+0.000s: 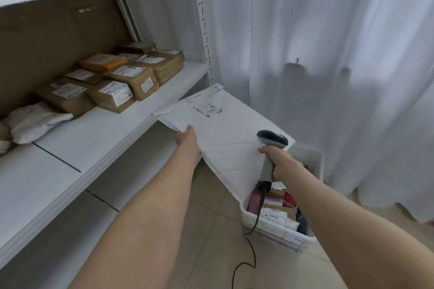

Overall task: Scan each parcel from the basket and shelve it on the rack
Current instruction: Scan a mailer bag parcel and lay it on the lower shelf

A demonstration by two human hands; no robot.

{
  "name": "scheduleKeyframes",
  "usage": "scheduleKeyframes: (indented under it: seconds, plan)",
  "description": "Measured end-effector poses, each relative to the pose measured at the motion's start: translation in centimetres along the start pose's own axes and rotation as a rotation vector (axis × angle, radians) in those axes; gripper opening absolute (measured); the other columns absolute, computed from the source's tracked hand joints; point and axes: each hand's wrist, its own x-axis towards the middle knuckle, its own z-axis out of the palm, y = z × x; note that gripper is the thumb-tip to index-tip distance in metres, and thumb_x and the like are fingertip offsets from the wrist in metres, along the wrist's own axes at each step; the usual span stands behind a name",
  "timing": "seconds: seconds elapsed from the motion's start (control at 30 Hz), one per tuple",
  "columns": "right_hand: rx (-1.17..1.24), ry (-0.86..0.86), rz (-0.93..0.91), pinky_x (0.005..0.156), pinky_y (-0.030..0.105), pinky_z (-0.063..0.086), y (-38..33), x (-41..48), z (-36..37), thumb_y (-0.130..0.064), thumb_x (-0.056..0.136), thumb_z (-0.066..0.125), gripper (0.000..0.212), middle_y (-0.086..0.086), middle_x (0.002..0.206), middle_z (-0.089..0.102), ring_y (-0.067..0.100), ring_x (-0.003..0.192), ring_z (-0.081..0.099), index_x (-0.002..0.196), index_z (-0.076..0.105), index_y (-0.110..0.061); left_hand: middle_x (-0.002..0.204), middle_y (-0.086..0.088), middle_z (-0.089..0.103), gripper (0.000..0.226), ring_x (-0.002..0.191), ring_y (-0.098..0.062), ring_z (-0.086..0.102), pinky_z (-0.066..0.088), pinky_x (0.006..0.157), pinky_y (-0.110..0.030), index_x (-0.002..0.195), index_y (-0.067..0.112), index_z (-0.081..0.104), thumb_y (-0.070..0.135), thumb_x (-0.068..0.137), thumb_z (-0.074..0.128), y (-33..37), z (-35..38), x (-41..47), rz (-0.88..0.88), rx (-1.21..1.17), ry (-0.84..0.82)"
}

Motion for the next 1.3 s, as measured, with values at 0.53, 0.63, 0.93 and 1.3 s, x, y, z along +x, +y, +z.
scheduleKeyframes:
  seconds: [0.53,0.63,0.93,1.3]
  plan:
    - [-0.118,0.017,-0.059,0.098,0.047,0.049,11.8,-5.2,4.4,-0.008,0.083,0.069,0.024,0.009,0.093,0.058,0.032,0.098,0.058,0.100,0.052,-0.009,0.134,-0.023,0.050,0.069,0.111,-0.036,0.058,0.049,0.092,-0.049,0.145,0.006,0.030,-0.018,0.084,0.051,-10.9,-14.4,-7.3,-0.272,-0.095,0.045]
    - [-0.112,-0.034,-0.050,0.099,0.049,0.048,14.1,-6.0,6.9,-0.007,0.084,0.070,0.024,0.012,0.102,0.059,0.033,0.104,0.058,0.097,0.050,-0.011,0.140,-0.021,0.044,0.077,0.115,-0.038,0.056,0.047,0.095,-0.051,0.149,0.014,0.022,-0.020,0.085,0.048,-11.3,-18.5,-6.7,-0.272,-0.131,0.109]
    - [-0.147,-0.138,-0.061,0.078,0.039,0.049,23.5,-7.9,20.2,0.001,0.083,0.065,0.015,0.015,0.093,0.058,0.029,0.085,0.056,0.096,0.058,-0.001,0.106,-0.020,0.064,0.058,0.074,-0.028,0.063,0.054,0.049,-0.029,0.133,-0.003,0.044,-0.002,0.080,0.068,-12.3,-35.3,-2.8,-0.245,-0.103,0.320]
    - [-0.134,-0.279,-0.022,0.066,0.031,0.041,40.1,-7.2,38.1,0.005,0.081,0.062,0.011,0.009,0.078,0.053,0.024,0.075,0.051,0.090,0.061,-0.001,0.113,-0.019,0.055,0.082,0.051,-0.022,0.047,0.043,0.036,-0.019,0.153,0.020,0.018,0.000,0.085,0.061,-16.4,-55.3,7.0,-0.068,0.393,0.423]
